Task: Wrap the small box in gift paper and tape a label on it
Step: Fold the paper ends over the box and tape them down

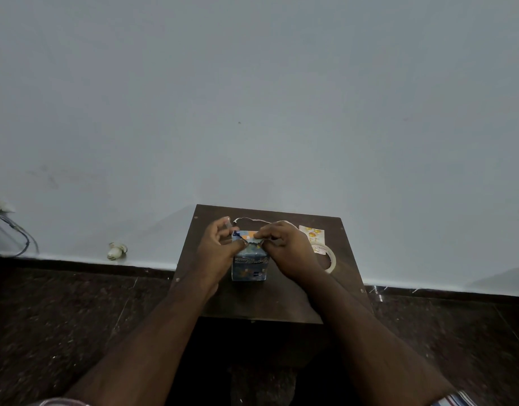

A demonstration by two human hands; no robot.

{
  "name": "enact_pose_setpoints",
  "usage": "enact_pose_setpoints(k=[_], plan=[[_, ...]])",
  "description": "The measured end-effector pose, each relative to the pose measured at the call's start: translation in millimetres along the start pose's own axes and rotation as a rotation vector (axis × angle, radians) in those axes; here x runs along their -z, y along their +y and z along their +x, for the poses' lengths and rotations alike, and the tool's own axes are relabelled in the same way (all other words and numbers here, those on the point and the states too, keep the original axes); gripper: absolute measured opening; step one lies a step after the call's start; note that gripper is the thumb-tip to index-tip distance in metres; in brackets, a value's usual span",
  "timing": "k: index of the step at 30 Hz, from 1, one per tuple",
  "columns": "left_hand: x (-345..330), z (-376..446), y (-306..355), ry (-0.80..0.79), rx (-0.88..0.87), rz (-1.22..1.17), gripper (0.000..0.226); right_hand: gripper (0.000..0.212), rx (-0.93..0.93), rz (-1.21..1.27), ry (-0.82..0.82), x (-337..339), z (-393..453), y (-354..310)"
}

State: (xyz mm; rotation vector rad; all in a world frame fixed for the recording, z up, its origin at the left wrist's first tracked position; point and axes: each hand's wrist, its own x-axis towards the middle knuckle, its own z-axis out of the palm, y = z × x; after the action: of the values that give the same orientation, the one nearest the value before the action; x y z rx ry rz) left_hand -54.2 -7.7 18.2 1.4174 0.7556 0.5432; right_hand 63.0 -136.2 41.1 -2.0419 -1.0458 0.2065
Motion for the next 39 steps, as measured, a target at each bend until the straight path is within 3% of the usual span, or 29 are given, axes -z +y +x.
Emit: enact_pose_setpoints(k=[11, 16, 26, 30, 34, 39], plan=[[-16.2, 0.3, -5.0, 0.113, -0.072, 0.047, 0.057, 0.018, 0.205, -0.151, 0.121, -2.4, -6.0, 3.6], [-18.9, -1.0, -7.5, 0.141, -0.045, 0.021, 0.057, 0.018, 0.248, -0.223, 0.076, -1.3, -12.8, 7.1], [-16.4, -3.9, -1.3, 0.091, 0.087, -0.220, 0.030, 0.028, 0.158, -0.311, -0.057, 6.3, -12.0, -4.5], [-15.3, -3.4, -5.1, 0.066, 0.039, -0.160, 0.045, 0.028, 0.137, -0.301, -0.084, 9.5, -13.7, -8.2], [-15.5, -0.8, -8.6, 0.077, 0.012, -0.122, 0.052, 0.023, 0.060, -0.214, -0.009, 8.9, -13.6, -8.5], [-13.1, -0.1, -10.7, 0.046, -0.030, -0.083, 0.053, 0.039, -0.005, -0.263, -0.049, 2.2, -16.4, -5.7]])
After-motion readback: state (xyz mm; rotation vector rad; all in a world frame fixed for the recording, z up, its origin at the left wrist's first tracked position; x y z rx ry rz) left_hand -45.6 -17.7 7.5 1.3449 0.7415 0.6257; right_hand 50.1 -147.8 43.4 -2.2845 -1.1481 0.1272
